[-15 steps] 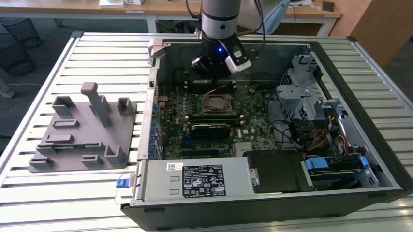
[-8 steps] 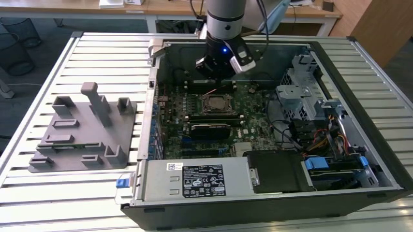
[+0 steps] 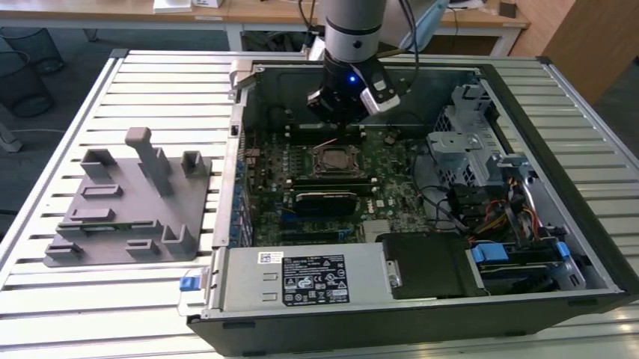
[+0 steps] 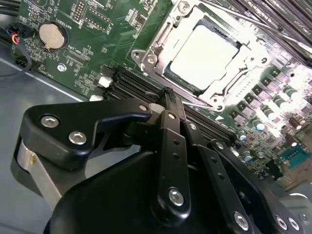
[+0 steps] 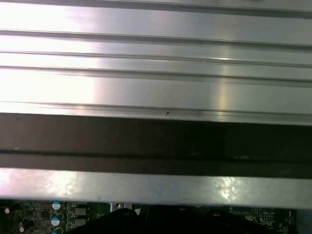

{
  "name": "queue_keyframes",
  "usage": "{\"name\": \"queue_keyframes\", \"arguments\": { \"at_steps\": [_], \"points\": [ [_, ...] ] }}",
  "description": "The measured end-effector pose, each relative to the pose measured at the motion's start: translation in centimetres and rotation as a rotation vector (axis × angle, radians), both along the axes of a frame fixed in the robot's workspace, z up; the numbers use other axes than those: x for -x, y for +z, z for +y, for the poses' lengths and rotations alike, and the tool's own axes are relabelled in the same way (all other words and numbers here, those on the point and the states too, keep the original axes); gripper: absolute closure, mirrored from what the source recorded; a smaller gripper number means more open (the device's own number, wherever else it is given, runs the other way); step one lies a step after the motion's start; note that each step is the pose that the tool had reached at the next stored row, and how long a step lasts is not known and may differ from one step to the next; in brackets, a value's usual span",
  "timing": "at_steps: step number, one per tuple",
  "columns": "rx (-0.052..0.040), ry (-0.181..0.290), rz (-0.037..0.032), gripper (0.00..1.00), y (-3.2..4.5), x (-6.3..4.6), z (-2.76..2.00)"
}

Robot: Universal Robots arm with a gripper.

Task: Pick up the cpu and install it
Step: 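Install the first cpu locking lever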

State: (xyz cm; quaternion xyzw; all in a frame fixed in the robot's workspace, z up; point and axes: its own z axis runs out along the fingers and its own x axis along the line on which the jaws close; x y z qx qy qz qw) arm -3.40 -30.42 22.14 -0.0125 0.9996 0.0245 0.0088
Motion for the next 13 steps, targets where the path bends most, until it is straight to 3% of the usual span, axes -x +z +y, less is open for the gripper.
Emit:
{"name": "queue_keyframes", "arguments": {
  "at_steps": [13],
  "points": [
    [0.0001, 0.000, 0.0000, 0.89, -1.41, -0.4, 0.00]
  ]
}}
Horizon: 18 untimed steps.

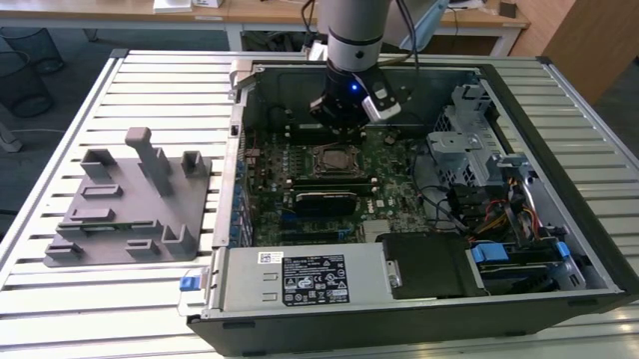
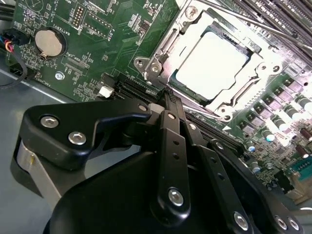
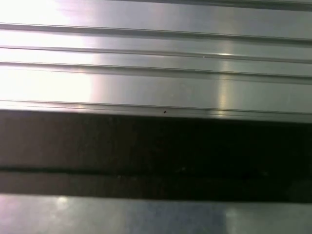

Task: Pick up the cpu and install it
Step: 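Install the first cpu locking lever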

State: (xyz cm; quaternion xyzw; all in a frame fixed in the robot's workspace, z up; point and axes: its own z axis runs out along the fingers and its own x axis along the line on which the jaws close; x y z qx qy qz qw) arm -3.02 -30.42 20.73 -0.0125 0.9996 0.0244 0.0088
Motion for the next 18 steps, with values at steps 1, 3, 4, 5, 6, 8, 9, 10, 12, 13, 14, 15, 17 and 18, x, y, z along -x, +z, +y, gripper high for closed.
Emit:
{"name": "queue_keyframes", "arguments": {
  "at_steps": [1, 3, 4, 5, 6, 8, 9, 10, 12, 13, 14, 15, 17, 18],
  "points": [
    [0.0000, 0.000, 0.0000, 0.89, -0.08, -0.02, 0.00],
    [-0.0001, 0.000, 0.0000, 0.89, -0.27, -0.06, 0.00],
    [-0.0001, 0.000, 0.0000, 0.89, -0.36, -0.09, 0.00],
    [-0.0001, 0.000, 0.0000, 0.89, -0.44, -0.12, 0.00],
    [-0.0001, 0.000, 0.0000, 0.89, -0.51, -0.15, 0.00],
    [0.0000, 0.000, 0.0001, 0.89, -0.60, -0.21, 0.00],
    [0.0001, 0.000, 0.0002, 0.89, -0.61, -0.23, 0.00],
    [0.0001, 0.000, 0.0002, 0.89, -0.61, -0.24, -0.01],
    [0.0000, 0.000, 0.0001, 0.89, -0.62, -0.26, 0.00],
    [0.0000, 0.000, 0.0000, 0.89, -0.60, -0.26, 0.00],
    [0.0001, 0.000, 0.0001, 0.89, -0.57, -0.26, 0.00],
    [0.0000, 0.000, 0.0000, 0.89, -0.53, -0.26, 0.00],
    [0.0001, 0.000, 0.0000, 0.89, -0.46, -0.27, 0.00],
    [0.0001, 0.000, -0.0001, 0.89, -0.46, -0.27, 0.01]
  ]
}}
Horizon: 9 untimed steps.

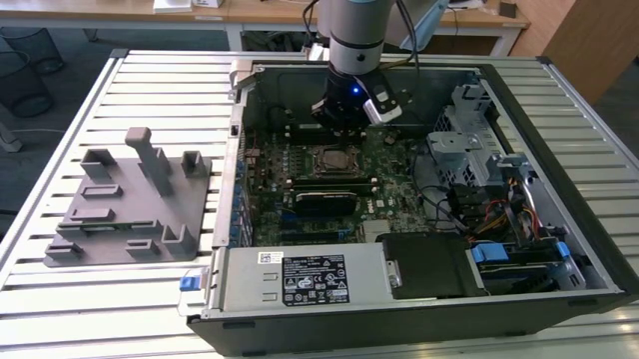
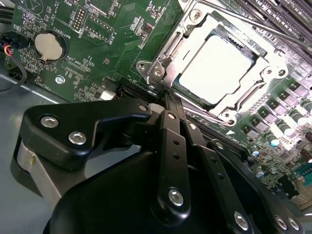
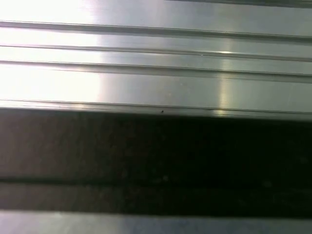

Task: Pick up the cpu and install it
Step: 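Install the first cpu locking lever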

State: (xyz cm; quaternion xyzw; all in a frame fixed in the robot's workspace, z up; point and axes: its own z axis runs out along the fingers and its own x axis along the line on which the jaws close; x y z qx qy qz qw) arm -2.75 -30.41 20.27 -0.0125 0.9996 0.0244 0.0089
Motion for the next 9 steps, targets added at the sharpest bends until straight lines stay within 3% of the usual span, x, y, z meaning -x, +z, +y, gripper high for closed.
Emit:
{"name": "queue_keyframes", "arguments": {
  "at_steps": [3, 9],
  "points": [
    [0.0074, 0.000, 0.0001, 0.89, 0.00, 0.00, 0.00],
    [0.0361, 0.000, 0.0003, 0.89, -0.34, -0.02, -0.01]
  ]
}}
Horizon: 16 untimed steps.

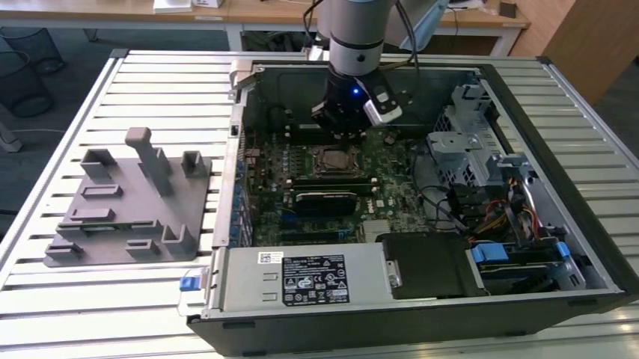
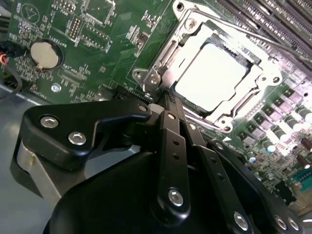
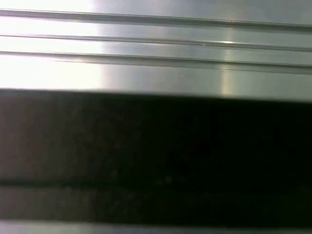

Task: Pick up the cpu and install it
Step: 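Install the first cpu locking lever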

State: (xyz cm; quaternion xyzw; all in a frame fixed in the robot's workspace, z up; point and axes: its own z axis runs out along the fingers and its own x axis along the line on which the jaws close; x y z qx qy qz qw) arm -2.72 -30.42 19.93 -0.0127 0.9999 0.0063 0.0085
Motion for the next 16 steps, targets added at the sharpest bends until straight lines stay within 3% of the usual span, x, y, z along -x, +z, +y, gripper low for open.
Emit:
{"name": "queue_keyframes", "arguments": {
  "at_steps": [3, 7, 12, 16],
  "points": [
    [0.0086, 0.000, 0.0008, 0.89, -0.22, -0.04, -0.02],
    [0.0055, 0.000, 0.0002, 0.89, -0.34, -0.13, -0.01],
    [-0.0322, 0.000, 0.0003, 0.89, -0.35, -0.15, -0.01],
    [-0.0482, 0.000, -0.0001, 0.89, -0.38, -0.16, 0.01]
  ]
}}
